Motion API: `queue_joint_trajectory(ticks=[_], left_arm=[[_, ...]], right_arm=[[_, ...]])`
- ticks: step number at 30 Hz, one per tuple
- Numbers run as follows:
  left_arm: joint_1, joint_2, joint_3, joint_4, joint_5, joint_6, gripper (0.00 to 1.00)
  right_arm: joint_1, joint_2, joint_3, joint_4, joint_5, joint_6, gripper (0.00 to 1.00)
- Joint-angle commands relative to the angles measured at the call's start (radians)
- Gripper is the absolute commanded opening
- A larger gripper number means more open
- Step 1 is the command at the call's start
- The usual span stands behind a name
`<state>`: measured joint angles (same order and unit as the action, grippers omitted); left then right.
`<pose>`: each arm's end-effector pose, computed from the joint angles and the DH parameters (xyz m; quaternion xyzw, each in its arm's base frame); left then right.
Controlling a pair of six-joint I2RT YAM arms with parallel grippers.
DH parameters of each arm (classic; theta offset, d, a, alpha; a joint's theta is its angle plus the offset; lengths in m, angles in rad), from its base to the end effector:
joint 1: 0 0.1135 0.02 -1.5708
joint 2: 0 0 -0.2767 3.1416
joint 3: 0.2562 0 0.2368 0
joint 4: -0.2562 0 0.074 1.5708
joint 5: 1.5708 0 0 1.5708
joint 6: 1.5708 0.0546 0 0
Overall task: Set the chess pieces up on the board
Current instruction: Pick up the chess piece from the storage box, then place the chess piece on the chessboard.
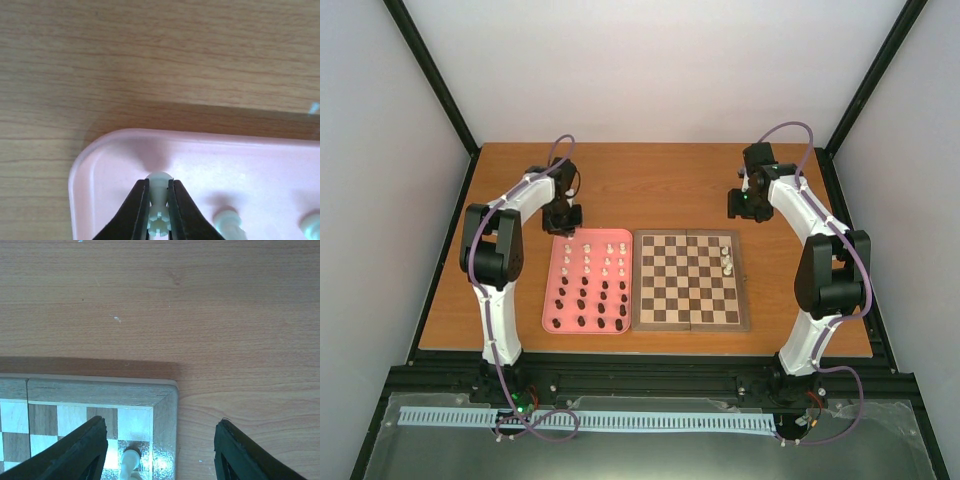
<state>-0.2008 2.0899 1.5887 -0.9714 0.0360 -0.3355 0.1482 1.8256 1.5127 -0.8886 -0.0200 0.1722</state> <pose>0.3912 -0.0816 0.1684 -0.0663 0.9964 -0.0303 0.0426 0.3683 0.0561 0.2479 0.0100 0.9829 0.0390 0.1797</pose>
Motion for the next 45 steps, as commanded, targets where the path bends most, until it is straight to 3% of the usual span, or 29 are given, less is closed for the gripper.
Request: queue_joint_trajectory(ticks=[1, 8, 13, 18, 26, 30, 38, 45], left_arm=[[-0.056, -0.064, 0.129, -0.117, -0.008, 0.031, 0.01], [-0.255, 0.055, 0.538, -0.261, 0.030, 0.021, 0.01], [-0.372, 0.164, 0.680, -0.228, 0.105, -0.001, 0.01], [-0.474, 0.228, 0.707, -0.126, 0.174, 0.008, 0.01], [-0.603, 0.347, 0.795, -0.190, 0.170, 0.042, 0.01], [-0.618, 0.354, 0.789, -0.205, 0.156, 0.050, 0.01], [-0.618, 0.386, 0.761, -0.227, 0.142, 0.068, 0.14], [-0.618, 0.412, 0.756, -0.225, 0.143, 0.080, 0.15]], right_arm=[[-0.013, -0.044, -0.011, 0.009, -0.007, -0.002, 0.58], [-0.054, -0.092, -0.071, 0.042, 0.011, 0.030, 0.58], [-0.087, -0.093, -0.079, 0.057, 0.020, 0.039, 0.58], [-0.112, -0.092, -0.097, 0.076, 0.024, 0.043, 0.58], [-0.126, -0.126, -0.145, 0.108, -0.013, 0.052, 0.58], [-0.127, -0.132, -0.153, 0.109, -0.027, 0.052, 0.58], [-0.126, -0.133, -0.152, 0.110, -0.039, 0.055, 0.58], [-0.127, -0.136, -0.164, 0.112, -0.037, 0.053, 0.58]])
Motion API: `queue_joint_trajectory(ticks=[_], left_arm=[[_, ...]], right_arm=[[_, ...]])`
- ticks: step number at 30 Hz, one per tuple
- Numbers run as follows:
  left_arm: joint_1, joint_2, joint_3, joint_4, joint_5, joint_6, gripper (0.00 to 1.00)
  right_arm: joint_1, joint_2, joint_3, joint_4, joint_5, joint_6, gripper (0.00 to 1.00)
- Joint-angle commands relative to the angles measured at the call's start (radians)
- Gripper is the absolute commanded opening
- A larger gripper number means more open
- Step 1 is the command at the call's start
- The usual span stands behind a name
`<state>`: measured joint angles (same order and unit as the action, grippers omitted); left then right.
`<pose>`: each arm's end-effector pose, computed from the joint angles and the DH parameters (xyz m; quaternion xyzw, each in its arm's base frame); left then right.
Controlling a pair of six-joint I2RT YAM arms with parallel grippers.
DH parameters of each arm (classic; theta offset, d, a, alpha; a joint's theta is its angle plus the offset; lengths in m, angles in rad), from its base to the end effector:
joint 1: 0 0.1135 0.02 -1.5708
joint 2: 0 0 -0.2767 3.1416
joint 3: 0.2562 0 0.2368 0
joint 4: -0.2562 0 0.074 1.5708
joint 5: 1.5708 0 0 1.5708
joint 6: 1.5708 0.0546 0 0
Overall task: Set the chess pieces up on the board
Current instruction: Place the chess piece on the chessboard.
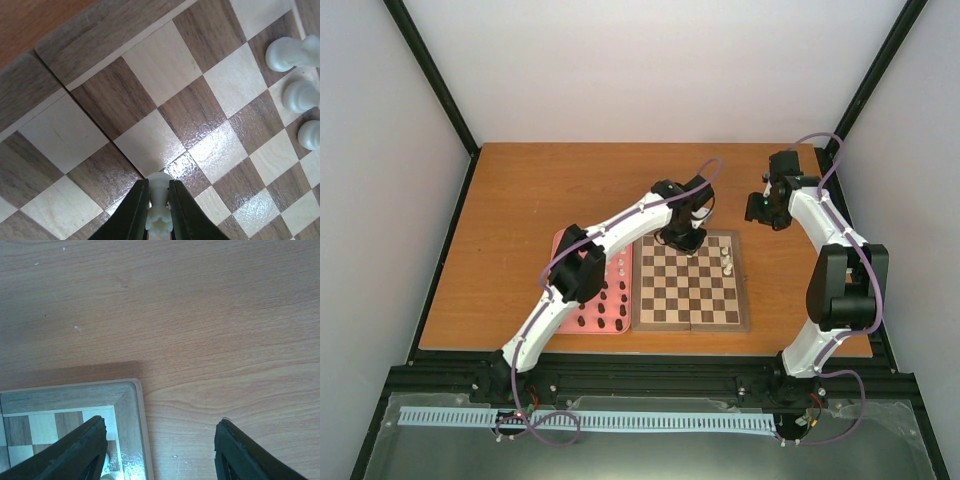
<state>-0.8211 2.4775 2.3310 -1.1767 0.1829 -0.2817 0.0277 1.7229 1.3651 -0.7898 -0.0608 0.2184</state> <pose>0.3365 -0.3761 0.1862 0.2742 0.9495 -0.1416 0.0573 0.3500 0.0130 0.2458 0.0867 0.9734 0.0553 0.2047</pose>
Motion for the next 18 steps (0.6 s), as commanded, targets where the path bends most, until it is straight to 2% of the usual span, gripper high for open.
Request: queue_joint_trajectory(ticks=[1, 3, 8, 15, 18], left_arm=[[0.002, 0.029, 0.013, -0.020, -0.003, 0.026, 0.15], [0.002, 0.037, 0.012, -0.021, -0.003, 0.028, 0.16], [0.002, 0.045, 0.008, -0.026, -0.002, 0.029, 0.28], [0.002, 0.009, 0.010, -0.024, -0.022, 0.036, 0.56], [0.004, -0.025, 0.008, -0.027, -0.045, 0.043, 0.73]], right_arm=[[-0.006, -0.034, -0.020, 0.015, 0.006, 0.006, 0.58], [-0.005, -0.034, -0.025, 0.016, 0.008, 0.003, 0.58], [-0.006, -0.035, -0.030, 0.021, 0.004, 0.002, 0.58], [-0.006, -0.032, -0.023, 0.029, -0.014, 0.000, 0.58], [-0.005, -0.035, -0.009, 0.031, -0.021, -0.007, 0.58]])
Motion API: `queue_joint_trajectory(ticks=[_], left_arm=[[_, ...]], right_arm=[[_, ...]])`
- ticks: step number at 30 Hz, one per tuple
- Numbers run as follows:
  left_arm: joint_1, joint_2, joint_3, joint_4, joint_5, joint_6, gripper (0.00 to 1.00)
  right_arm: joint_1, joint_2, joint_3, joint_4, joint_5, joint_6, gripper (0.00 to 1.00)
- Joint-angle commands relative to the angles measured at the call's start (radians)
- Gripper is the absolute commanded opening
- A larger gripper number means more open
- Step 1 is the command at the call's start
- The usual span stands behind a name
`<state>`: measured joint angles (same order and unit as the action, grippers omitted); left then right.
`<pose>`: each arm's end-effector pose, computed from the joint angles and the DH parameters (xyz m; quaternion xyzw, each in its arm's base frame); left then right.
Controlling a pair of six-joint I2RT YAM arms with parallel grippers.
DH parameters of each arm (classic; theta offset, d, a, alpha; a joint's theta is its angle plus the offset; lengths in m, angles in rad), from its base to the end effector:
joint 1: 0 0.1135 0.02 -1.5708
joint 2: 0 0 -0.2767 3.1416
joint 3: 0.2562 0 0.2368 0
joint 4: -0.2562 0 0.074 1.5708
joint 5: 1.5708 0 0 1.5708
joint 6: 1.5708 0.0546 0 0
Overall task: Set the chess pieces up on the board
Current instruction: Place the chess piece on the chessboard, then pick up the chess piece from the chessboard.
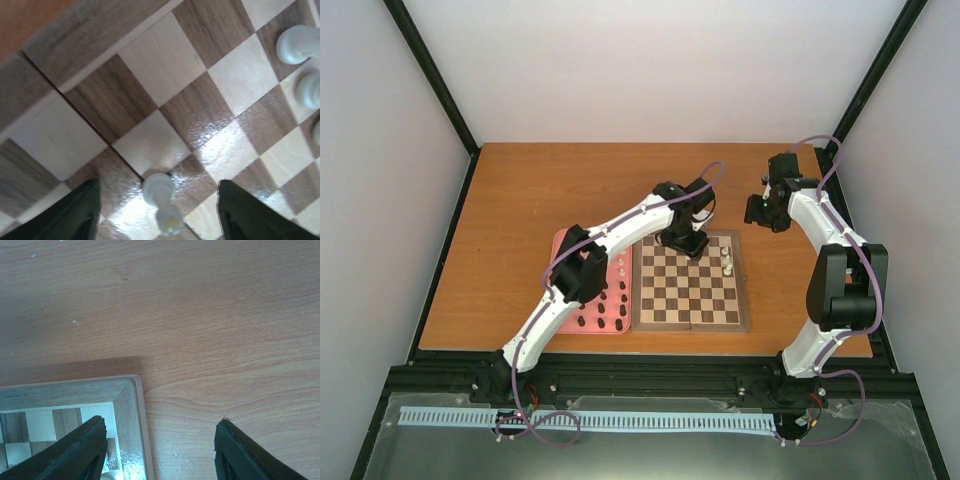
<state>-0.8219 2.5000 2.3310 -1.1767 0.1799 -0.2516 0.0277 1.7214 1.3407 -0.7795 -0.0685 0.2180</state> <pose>0.3374 -0.3773 0.1752 0.2881 0.9469 -0.1339 0.0505 0.3475 0.0134 0.2399 0.0860 0.9747 0.0582 0.1981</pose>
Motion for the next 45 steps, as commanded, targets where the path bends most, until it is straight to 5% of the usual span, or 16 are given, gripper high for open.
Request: queue_joint_trajectory(ticks=[1, 4, 13, 18, 26, 45], left_arm=[[0.006, -0.063, 0.007, -0.029, -0.054, 0.015, 0.80], [0.028, -0.118, -0.003, -0.030, -0.079, 0.012, 0.92], [0.190, -0.350, -0.094, -0.030, -0.137, 0.032, 0.93], [0.343, -0.481, -0.280, -0.006, -0.171, 0.034, 0.91], [0.575, -0.615, -0.595, 0.051, -0.104, 0.010, 0.84], [0.600, -0.583, -0.648, 0.065, -0.067, 0.005, 0.82]], right_arm=[[-0.004, -0.037, 0.021, 0.020, -0.017, -0.010, 0.58], [0.002, -0.041, 0.044, 0.021, -0.028, -0.015, 0.58], [0.168, 0.014, 0.178, -0.066, -0.022, -0.045, 0.57], [0.330, 0.074, 0.251, -0.163, -0.013, -0.073, 0.57], [0.412, 0.137, 0.171, -0.212, -0.079, -0.055, 0.56], [0.433, 0.231, 0.122, -0.216, -0.166, -0.065, 0.40]])
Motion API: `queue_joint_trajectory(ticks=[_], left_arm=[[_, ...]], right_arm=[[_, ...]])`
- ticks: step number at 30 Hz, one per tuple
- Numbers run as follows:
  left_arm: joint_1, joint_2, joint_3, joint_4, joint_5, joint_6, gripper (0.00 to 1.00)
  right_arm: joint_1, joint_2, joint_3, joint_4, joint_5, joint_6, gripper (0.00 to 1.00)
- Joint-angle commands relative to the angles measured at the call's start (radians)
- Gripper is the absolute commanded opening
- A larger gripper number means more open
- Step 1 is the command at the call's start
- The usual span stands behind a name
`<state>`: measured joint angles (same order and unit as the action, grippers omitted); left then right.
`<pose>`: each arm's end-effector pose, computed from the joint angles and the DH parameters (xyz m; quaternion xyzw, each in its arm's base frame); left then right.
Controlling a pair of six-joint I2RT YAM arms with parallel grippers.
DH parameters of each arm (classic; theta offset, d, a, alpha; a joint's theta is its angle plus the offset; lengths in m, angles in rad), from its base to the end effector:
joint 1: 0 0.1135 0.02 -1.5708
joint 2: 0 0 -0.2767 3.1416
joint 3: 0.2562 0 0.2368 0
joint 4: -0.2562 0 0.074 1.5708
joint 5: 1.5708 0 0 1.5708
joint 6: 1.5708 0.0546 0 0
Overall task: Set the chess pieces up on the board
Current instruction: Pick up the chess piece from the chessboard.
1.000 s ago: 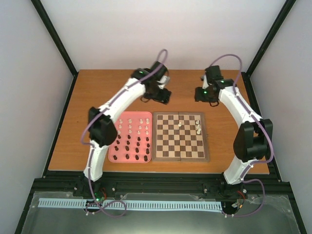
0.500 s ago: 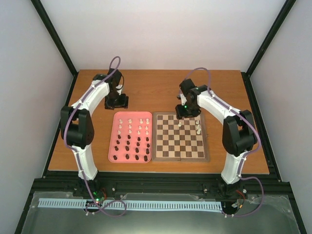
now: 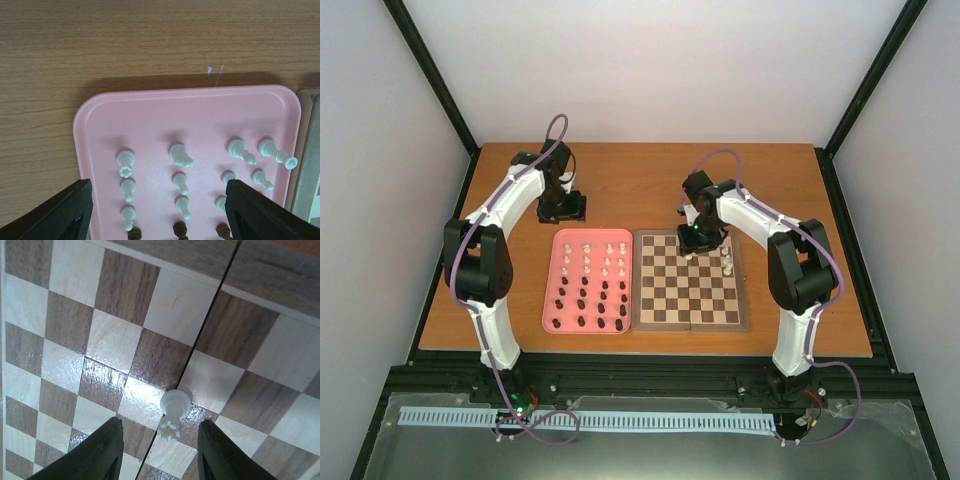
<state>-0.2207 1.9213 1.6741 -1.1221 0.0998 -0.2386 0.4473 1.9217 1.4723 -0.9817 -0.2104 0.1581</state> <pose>0.3671 -0.0879 0.2498 -0.0039 0.9937 -0.0712 0.0865 0.3244 0.1683 0.2017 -0.1502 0.9806 0.1207 0.0350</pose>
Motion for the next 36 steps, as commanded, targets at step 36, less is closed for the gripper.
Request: queue_joint_trajectory(ticks=[36], left_arm=[[0.001, -0.002, -0.001, 0.010, -0.003, 0.000, 0.81]], right_arm=[[-0.121, 0.050, 0.133, -0.081, 0.156, -0.057, 0.05]])
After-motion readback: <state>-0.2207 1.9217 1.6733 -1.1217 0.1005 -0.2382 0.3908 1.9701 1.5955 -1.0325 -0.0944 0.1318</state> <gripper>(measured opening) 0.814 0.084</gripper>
